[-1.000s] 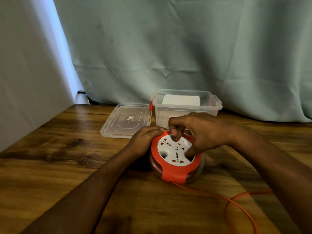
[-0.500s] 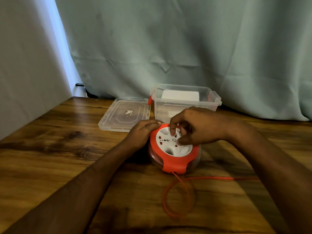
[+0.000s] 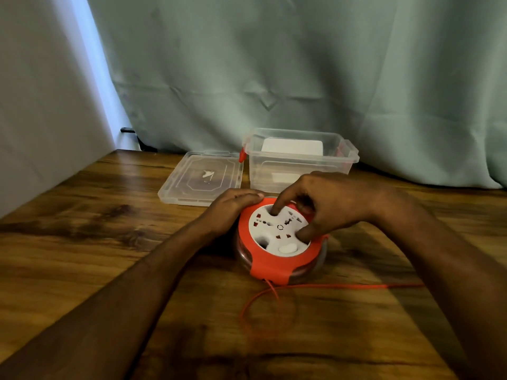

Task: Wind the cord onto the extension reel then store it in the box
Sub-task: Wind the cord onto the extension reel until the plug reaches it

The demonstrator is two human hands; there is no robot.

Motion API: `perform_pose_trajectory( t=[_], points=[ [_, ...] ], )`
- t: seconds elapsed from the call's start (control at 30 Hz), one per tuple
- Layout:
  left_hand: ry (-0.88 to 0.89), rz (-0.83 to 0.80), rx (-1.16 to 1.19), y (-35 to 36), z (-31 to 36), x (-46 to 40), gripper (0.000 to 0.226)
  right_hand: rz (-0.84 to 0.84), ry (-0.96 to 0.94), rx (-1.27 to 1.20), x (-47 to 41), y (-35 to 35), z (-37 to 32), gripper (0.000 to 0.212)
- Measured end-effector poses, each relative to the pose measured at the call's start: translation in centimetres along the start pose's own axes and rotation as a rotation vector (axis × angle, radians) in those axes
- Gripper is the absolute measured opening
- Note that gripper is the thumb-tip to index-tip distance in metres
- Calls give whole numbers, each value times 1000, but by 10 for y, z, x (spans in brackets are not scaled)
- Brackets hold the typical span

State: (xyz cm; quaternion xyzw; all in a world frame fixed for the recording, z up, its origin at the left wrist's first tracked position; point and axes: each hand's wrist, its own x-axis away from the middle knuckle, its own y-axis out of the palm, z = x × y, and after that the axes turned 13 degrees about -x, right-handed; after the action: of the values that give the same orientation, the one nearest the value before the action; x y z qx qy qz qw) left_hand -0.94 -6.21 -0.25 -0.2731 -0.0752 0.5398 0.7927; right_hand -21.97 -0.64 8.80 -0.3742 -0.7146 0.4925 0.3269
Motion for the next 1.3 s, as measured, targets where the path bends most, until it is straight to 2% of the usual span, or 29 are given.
perform_pose_trajectory(
  t=[0.17,0.33,0.57,0.77,0.87,0.93,1.0,1.03,1.1,1.13,1.3],
  points=[
    [23,40,46,0,2,1,31,18,54,80,-2,3,-3,60],
    [32,34,102,1,1,1,29,38,66,102,-3,10,-8,47],
    [-12,55,122,1,0,1,28,109,66,120,-6,18,-11,53],
    [-70,105,187,2,-2,1,26,127,161,85,-9,25,-15,58],
    [-93,113,181,2,-2,1,26,101,128,86,-8,23,-13,61],
    [-103,98,170,1,-1,1,25,60,73,36,-6,15,-8,53],
    [-111,70,174,0,1,1,26,64,-1,-88,-5,6,2,24],
    [-116,61,190,0,1,1,27,56,-43,-169,-4,2,7,19],
    [-119,49,227,0,3,2,28,6,-102,-298,-4,-1,15,54],
    [-117,44,242,0,3,2,27,-18,-123,-306,-4,0,17,64],
    [-109,26,315,-1,5,4,23,-1,-171,-256,-8,3,18,62]
  ],
)
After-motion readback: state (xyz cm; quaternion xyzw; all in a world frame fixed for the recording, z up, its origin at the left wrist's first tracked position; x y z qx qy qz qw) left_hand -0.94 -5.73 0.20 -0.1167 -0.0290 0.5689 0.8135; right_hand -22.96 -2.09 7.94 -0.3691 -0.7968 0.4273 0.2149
